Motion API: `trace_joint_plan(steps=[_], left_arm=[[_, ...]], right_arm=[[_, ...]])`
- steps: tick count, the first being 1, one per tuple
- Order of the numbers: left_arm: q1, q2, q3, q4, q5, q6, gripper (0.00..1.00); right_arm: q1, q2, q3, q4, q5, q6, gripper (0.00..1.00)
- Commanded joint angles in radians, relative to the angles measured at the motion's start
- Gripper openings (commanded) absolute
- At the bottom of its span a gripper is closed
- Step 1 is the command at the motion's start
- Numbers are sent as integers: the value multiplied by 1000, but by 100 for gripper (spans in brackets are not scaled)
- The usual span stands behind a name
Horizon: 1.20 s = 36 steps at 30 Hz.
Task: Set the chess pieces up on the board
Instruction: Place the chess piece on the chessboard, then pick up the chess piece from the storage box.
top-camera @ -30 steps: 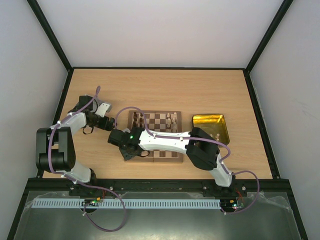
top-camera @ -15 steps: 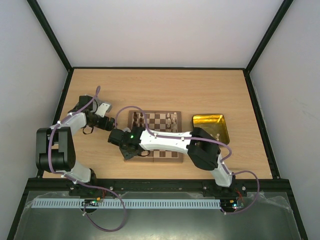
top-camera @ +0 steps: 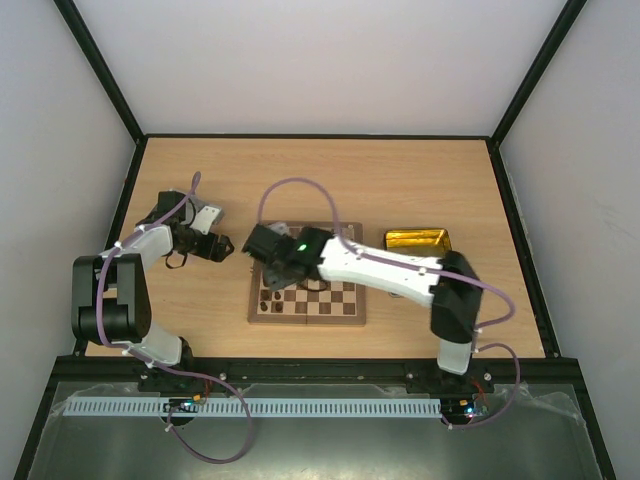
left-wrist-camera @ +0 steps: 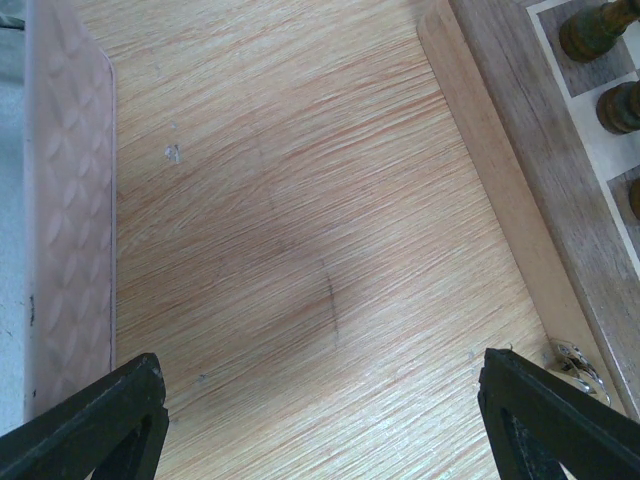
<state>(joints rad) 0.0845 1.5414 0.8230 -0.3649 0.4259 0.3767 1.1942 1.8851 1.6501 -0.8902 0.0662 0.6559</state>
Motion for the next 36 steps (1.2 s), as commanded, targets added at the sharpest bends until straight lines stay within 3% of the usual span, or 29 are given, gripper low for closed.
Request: trace_joint_plan(steps=[1,7,10,13,18,24,28,36], left_arm=[[4,-5,-11,1,8,1,86],[4,7,-12,1,5,2,85],[4,4,-10,-2,8,1,85],[3,9,-8,-2,5,0,86],[3,10,-11,-2,4,1,86],[3,16,-10,-2,10,2,86],[3,20,-10,0,13,4,86],[0,29,-6,-2,14,3,86]], right_arm=[[-144,-172,-112,-54,77,5,47],[-489,-388,-301,1,-4,-3,46],[-613,-446,-349,-4,92,5,46],[-732,-487,-419,29,129,10,48],[-904,-494,-539,116,15,-8,50],[-960,-459,-648,214,-66,22,45],[-963,-428,-694,264,-116,37,34],[-964,-460,-743,281,-171,49,30]])
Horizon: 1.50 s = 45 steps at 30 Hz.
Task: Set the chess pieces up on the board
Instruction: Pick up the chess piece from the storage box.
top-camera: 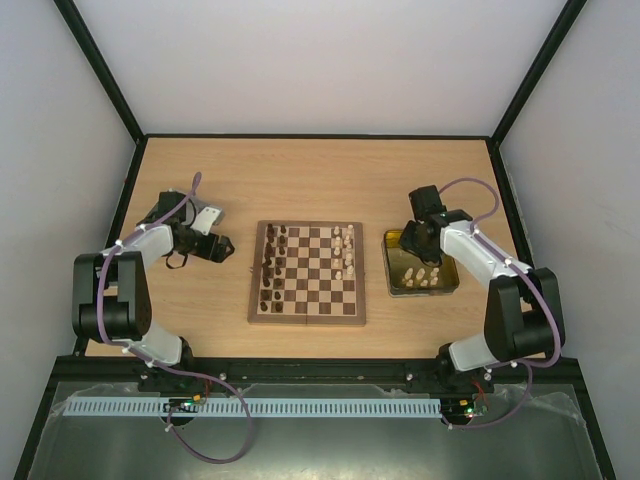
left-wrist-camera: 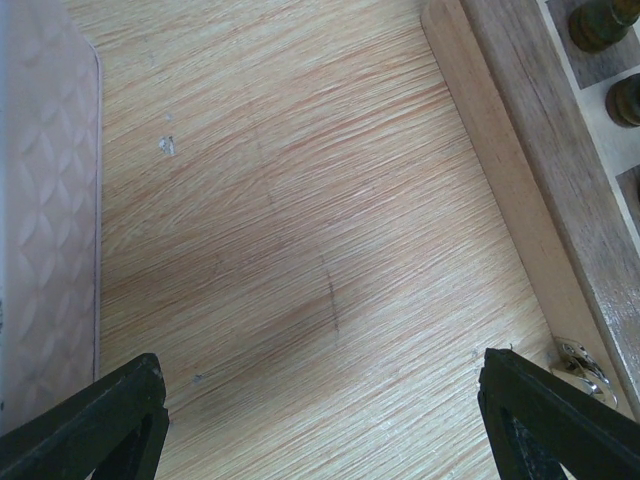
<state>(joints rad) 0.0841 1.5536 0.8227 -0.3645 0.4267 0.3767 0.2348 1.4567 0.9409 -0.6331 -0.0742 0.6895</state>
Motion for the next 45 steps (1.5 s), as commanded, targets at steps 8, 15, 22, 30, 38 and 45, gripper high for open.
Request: trace_joint_plan(steps=[8,15,22,30,38,45], left_arm=[[-10,28,3,-6,3,-1,86],[-19,30,4,-8,-8,-4,86],[-20,25,2,-11,-13,-4,86],[-20,26,4,-9,-12,-4,86],[-20,29,4,-8,-13,-4,86],[-20,28,4,-8,-15,-4,86]], right_arm=[[-4,-126,-102,5,-58,26,31],[-5,-145,-142,5,-93,10,31],[-4,-125,-172,20,-108,-5,29],[-4,-97,-180,45,-110,-8,26],[-4,-79,-191,61,-104,-13,24],[-4,-59,-209,88,-105,-8,18]])
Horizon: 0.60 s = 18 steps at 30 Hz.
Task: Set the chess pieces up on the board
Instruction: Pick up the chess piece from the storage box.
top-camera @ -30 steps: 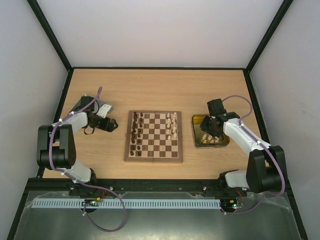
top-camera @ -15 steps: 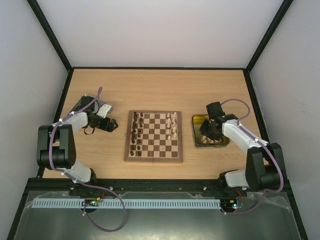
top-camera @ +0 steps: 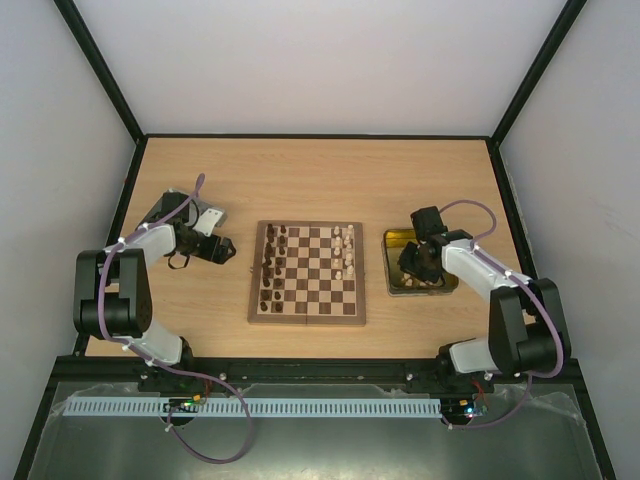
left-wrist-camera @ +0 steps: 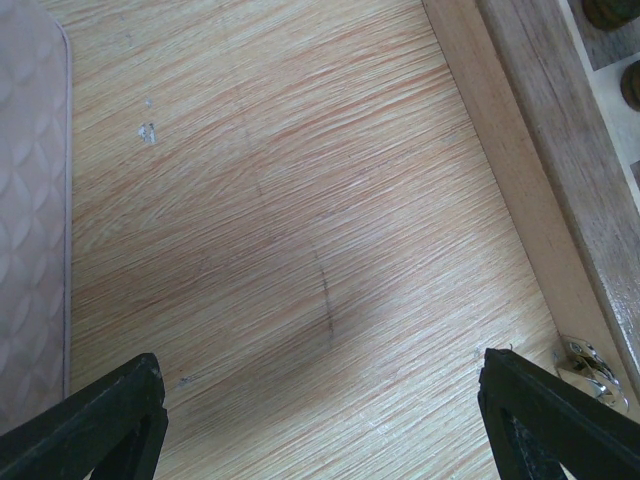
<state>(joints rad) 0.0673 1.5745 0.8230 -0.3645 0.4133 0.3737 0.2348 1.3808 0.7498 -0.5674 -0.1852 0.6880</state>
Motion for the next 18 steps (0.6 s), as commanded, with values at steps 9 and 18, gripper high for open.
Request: trace_joint_plan(steps=[9,18], left_arm=[[-3,5,0,-6,-2,0,86],[-3,7,-1,-6,-1,1,86]], right_arm=[[-4,-3,11,-4,48,-19,6],[-5,-49,62,-50,110,-36,3]])
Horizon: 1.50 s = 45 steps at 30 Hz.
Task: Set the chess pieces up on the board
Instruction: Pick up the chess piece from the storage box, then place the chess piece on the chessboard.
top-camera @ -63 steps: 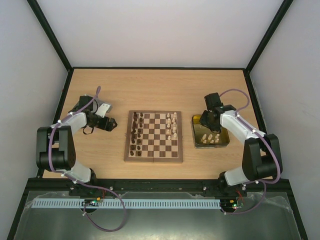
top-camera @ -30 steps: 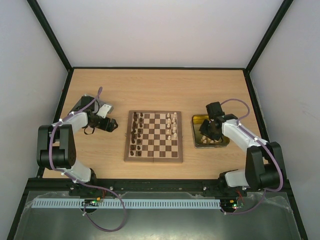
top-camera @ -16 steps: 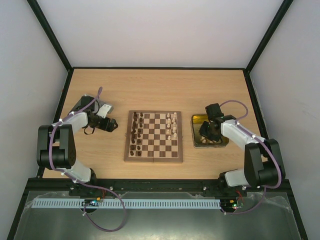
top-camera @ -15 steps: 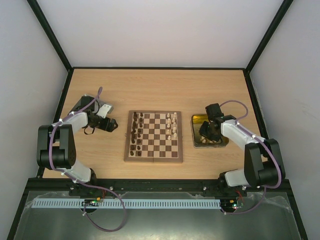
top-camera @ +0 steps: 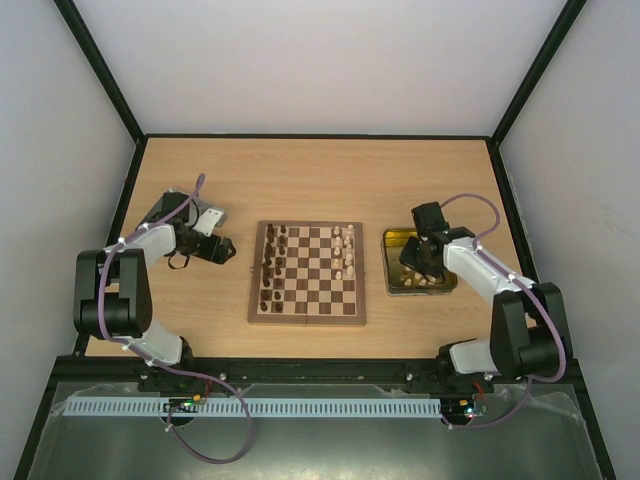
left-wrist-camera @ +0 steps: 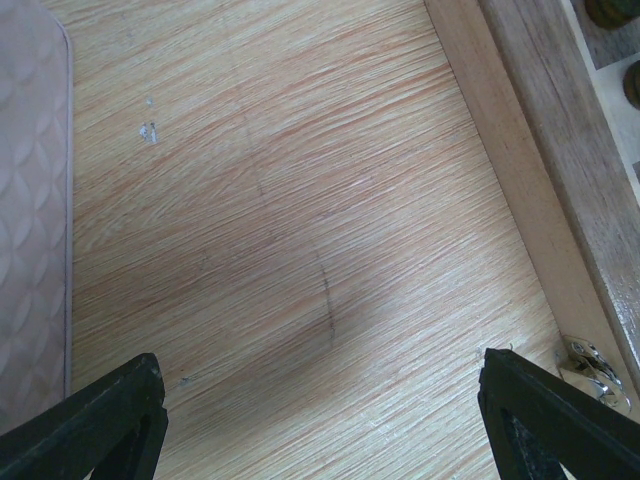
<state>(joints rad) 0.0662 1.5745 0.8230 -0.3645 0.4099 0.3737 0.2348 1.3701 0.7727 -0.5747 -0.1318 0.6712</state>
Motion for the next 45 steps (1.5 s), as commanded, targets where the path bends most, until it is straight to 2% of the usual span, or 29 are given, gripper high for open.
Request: trace_joint_plan(steps=[1,10,17,22,35,45], left_arm=[[-2,7,0,-7,3,0,86],[-3,8,-1,-4,4,1,86],[-2,11,-2,-3,1,1,86],[-2,9,-2,-6,-1,1,86],[-3,9,-2,-6,1,0,86],[-3,7,-2,-7,-2,0,86]], right_arm=[[-5,-42,42,-46,61,-20,3],[29,-95,119,-105,47,-25,3],[224,-71,287,-219,137,-2,2],[332,-28,349,-264,151,-1,3],[511,16,342,-295,164,35,3],[648,49,275,-233,161,110,4]])
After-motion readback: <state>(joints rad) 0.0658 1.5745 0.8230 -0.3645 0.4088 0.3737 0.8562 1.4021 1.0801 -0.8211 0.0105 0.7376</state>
